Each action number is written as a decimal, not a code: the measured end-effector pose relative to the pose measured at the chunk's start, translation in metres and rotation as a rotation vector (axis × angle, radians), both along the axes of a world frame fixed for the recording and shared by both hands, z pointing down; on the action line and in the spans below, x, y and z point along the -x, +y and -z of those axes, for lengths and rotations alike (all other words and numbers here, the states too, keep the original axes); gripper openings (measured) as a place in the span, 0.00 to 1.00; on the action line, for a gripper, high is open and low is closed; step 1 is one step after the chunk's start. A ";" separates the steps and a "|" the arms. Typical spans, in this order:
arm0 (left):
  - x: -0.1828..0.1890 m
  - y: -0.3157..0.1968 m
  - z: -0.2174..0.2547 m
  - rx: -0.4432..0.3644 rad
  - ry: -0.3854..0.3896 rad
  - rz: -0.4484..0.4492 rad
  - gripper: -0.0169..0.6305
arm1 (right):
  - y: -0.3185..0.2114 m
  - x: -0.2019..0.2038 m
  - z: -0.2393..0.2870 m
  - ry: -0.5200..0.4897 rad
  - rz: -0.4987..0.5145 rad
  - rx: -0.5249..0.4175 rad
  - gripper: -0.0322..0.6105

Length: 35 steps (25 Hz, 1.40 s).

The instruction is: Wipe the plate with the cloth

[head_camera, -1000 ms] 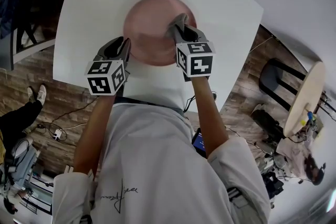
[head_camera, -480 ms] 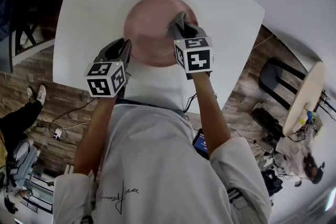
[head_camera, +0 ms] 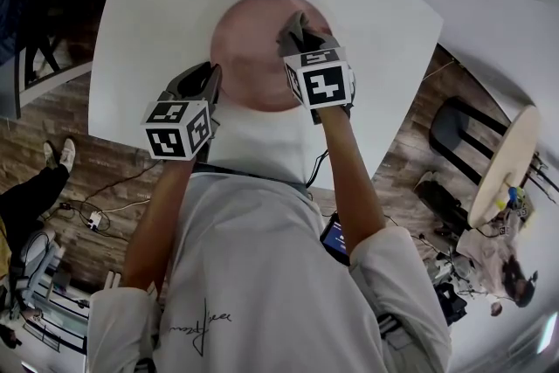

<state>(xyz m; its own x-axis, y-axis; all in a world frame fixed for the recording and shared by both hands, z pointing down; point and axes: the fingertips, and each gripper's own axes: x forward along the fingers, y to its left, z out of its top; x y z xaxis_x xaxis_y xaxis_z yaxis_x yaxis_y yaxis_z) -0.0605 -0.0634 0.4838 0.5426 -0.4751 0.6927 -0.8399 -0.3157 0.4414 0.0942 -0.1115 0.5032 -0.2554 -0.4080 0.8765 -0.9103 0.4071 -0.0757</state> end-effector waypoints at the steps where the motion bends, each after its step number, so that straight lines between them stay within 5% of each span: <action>1: 0.000 0.000 0.000 0.000 0.001 -0.001 0.14 | 0.000 0.001 0.000 0.000 0.003 0.004 0.11; 35: 0.000 -0.001 0.002 0.023 0.053 -0.029 0.14 | -0.033 0.035 -0.002 0.047 0.080 -0.044 0.11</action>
